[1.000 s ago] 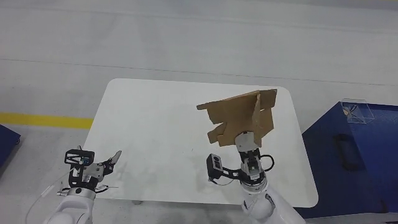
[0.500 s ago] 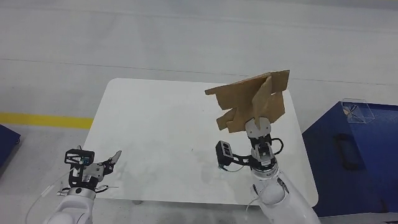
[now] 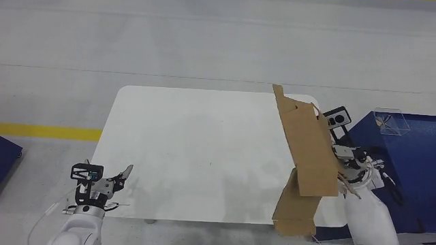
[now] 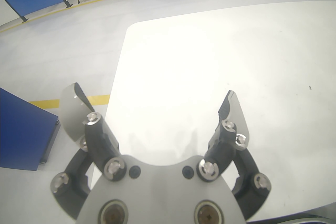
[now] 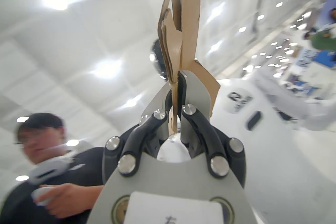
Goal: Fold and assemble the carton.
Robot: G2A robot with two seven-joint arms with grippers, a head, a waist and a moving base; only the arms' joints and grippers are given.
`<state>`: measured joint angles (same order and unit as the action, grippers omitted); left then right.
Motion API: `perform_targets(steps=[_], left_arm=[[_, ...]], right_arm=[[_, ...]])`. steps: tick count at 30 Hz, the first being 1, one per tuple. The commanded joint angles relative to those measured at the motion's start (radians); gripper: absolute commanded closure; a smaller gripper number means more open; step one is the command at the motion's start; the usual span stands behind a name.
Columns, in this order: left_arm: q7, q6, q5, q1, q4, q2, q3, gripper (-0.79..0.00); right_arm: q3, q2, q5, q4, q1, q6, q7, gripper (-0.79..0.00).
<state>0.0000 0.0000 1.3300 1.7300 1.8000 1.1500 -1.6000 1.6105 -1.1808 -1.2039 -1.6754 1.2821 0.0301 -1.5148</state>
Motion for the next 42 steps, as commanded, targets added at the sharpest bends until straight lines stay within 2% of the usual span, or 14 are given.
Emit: perform_targets(steps=[1,4,7,21,27,30,34,38,42], left_arm=[[0.0,0.0,0.0,0.0,0.0,0.0,0.0,-0.785],[0.0,0.0,0.0,0.0,0.0,0.0,0.0,-0.785],[0.0,0.0,0.0,0.0,0.0,0.0,0.0,-0.785],[0.0,0.0,0.0,0.0,0.0,0.0,0.0,-0.785],[0.0,0.0,0.0,0.0,0.0,0.0,0.0,-0.785],[0.0,0.0,0.0,0.0,0.0,0.0,0.0,-0.785],[0.0,0.0,0.0,0.0,0.0,0.0,0.0,-0.785],[0.0,0.0,0.0,0.0,0.0,0.0,0.0,-0.785],[0.0,0.0,0.0,0.0,0.0,0.0,0.0,-0.785]], right_arm=[[0.002,0.0,0.073,0.021,0.006,-0.14,-0.021,0.0],[-0.026,-0.002,0.137,0.052,0.03,-0.29,-0.021,0.0],[-0.034,-0.007,0.206,0.083,0.028,-0.356,0.02,0.0],[-0.028,-0.007,0.217,0.067,0.023,-0.365,0.033,0.0],[0.203,0.024,0.541,-0.181,-0.04,-0.518,0.183,0.0],[0.313,0.034,0.525,-0.254,-0.071,-0.602,0.267,0.0],[0.451,0.057,0.712,-0.354,-0.114,-0.713,0.378,0.0],[0.499,0.084,0.9,-0.402,-0.118,-0.838,0.502,0.0],[0.509,0.114,1.11,-0.44,-0.074,-0.933,0.597,0.0]])
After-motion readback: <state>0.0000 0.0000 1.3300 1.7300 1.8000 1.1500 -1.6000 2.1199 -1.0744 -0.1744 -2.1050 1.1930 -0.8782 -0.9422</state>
